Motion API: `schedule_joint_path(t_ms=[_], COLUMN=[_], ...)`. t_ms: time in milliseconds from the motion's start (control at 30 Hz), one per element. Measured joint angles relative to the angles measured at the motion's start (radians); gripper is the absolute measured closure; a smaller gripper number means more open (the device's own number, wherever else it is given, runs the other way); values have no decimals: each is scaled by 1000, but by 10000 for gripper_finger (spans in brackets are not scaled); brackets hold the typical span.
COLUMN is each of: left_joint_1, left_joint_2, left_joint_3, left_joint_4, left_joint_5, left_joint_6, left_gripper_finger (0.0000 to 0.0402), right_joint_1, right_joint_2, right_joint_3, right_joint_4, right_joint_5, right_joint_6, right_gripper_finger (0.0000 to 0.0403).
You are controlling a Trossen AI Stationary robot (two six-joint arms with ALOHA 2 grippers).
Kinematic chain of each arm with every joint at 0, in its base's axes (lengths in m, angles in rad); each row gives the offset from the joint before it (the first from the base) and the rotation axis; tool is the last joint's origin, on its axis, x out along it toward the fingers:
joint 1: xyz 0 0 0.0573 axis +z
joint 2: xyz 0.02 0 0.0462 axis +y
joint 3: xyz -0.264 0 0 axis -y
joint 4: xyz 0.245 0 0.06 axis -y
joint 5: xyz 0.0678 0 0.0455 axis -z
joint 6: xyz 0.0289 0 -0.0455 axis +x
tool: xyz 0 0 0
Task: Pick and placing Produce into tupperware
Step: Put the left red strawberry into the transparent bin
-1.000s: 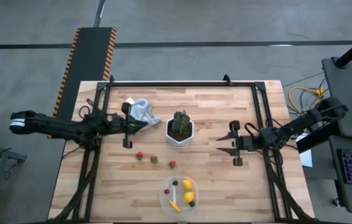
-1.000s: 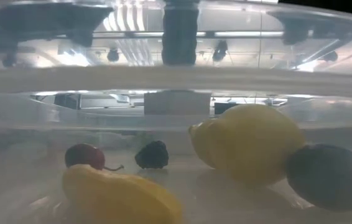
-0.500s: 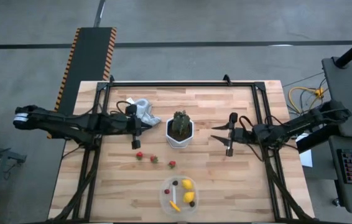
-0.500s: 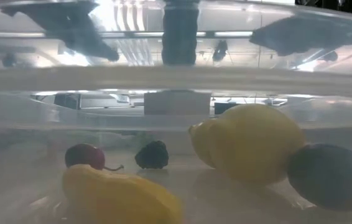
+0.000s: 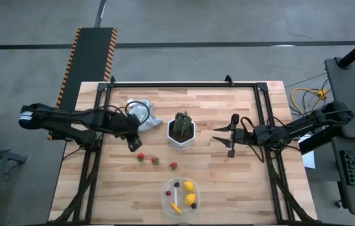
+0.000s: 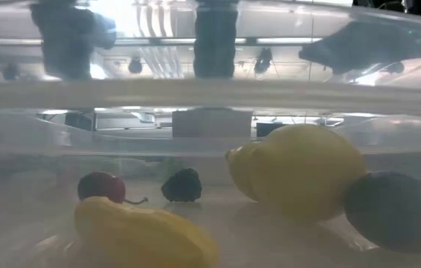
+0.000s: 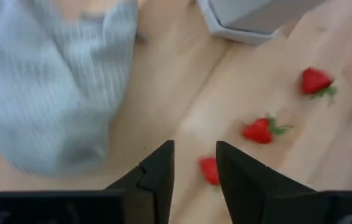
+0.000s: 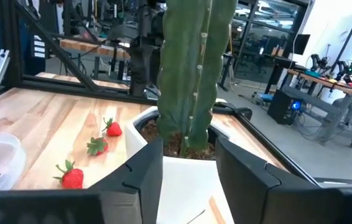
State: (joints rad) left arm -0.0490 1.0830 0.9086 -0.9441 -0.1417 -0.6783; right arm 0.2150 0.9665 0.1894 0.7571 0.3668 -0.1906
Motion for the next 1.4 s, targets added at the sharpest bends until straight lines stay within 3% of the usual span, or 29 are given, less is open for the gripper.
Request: schedule_joint_path(t_ms=[233, 367, 467, 733, 933, 1400], left_joint_1=[-12, -19, -37, -108, -148, -151], left_joint_2=[96, 172, 227, 299, 335, 463], left_joint_3=[23, 22, 35, 68, 52, 53], left_joint_4=[-8, -9, -9, -8, -8, -6], left_joint_5=[103, 265, 323, 354, 343, 343], left_joint_6=[-404, -455, -493, -547, -625, -625], left_gripper_finger=[297, 297, 297, 297, 297, 297], right_joint_1=[0, 0, 0, 1, 1, 1], right_joint_2=[0, 0, 0, 0, 0, 0], right_joint_3=[0, -1, -1, -3, -3, -3], right_joint_4=[-30, -47, -51, -53, -66, -73], right_joint_5=[-3, -7, -10, -113, -115, -113], right_joint_6=[19, 57, 88, 157, 157, 104], right_gripper_finger=[268, 266, 268, 268, 273, 269])
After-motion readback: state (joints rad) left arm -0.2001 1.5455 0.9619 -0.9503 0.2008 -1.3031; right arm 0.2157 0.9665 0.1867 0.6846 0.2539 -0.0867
